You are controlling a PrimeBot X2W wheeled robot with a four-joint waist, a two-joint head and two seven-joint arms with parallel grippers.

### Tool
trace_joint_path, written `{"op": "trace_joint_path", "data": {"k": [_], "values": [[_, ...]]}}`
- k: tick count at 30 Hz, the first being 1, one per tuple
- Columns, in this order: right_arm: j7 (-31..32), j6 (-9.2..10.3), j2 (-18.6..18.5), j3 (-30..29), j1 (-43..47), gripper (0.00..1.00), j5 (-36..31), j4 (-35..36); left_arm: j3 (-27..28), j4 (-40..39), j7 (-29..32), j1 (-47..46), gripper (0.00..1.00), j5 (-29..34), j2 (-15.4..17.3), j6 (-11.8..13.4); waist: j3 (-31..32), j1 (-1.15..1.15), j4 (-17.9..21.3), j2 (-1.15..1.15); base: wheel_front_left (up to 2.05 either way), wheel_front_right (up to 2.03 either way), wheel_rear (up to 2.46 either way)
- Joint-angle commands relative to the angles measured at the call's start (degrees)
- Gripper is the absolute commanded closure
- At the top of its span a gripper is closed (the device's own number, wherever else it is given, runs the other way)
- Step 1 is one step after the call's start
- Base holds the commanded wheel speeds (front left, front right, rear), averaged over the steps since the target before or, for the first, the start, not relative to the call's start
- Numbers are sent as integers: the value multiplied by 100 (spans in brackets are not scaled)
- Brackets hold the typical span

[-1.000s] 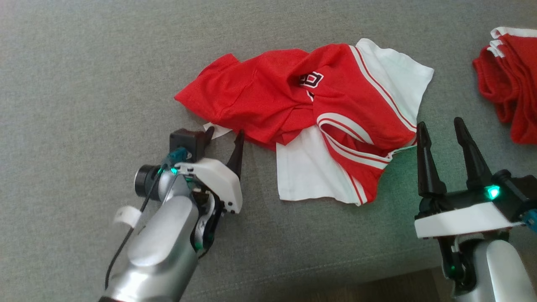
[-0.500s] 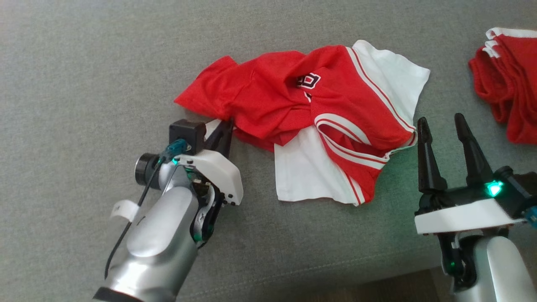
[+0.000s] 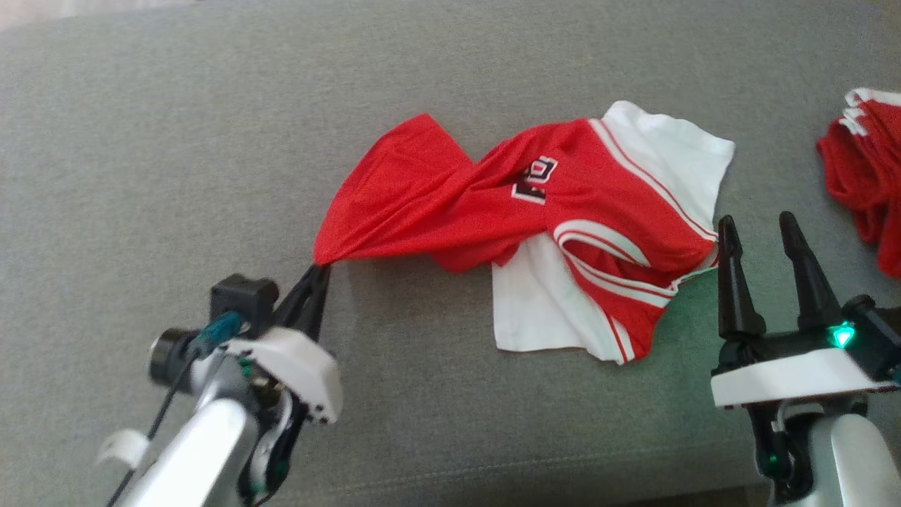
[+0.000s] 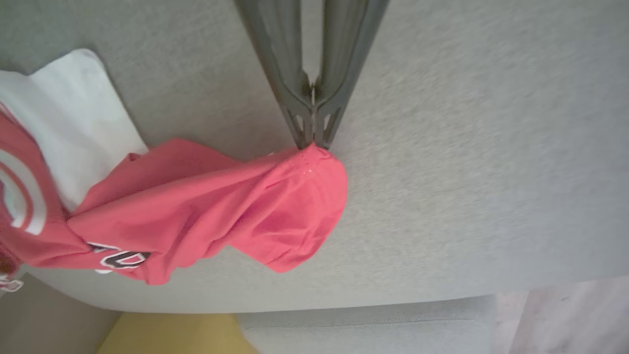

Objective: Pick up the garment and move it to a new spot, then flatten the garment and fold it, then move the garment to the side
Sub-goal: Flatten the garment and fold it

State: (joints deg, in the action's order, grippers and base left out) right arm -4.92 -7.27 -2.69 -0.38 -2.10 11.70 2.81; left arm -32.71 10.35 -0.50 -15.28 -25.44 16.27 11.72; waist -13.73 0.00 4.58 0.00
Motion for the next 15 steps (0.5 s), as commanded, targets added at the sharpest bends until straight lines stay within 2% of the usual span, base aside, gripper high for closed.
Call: {"op": "trace_joint_path", "data": {"k": [1,9,14,15], "values": [[31,-22,-19,92,-25,0,28,194,288,-436,133,-22,100,18,312,107,77,0,-117,0,0,0,0],[178,-22,-19,28,46,0,-63,230,760,-1240,684,771,100,-92,1169,550,186,0,-216,0,0,0,0],[271,-22,-23,10,74,0,-177,325,829,-1340,571,963,98,-216,1200,526,203,0,-224,0,0,0,0],[292,-22,-28,14,78,0,-207,349,816,-1350,491,962,47,-242,1122,520,208,0,-227,0,0,0,0]]}}
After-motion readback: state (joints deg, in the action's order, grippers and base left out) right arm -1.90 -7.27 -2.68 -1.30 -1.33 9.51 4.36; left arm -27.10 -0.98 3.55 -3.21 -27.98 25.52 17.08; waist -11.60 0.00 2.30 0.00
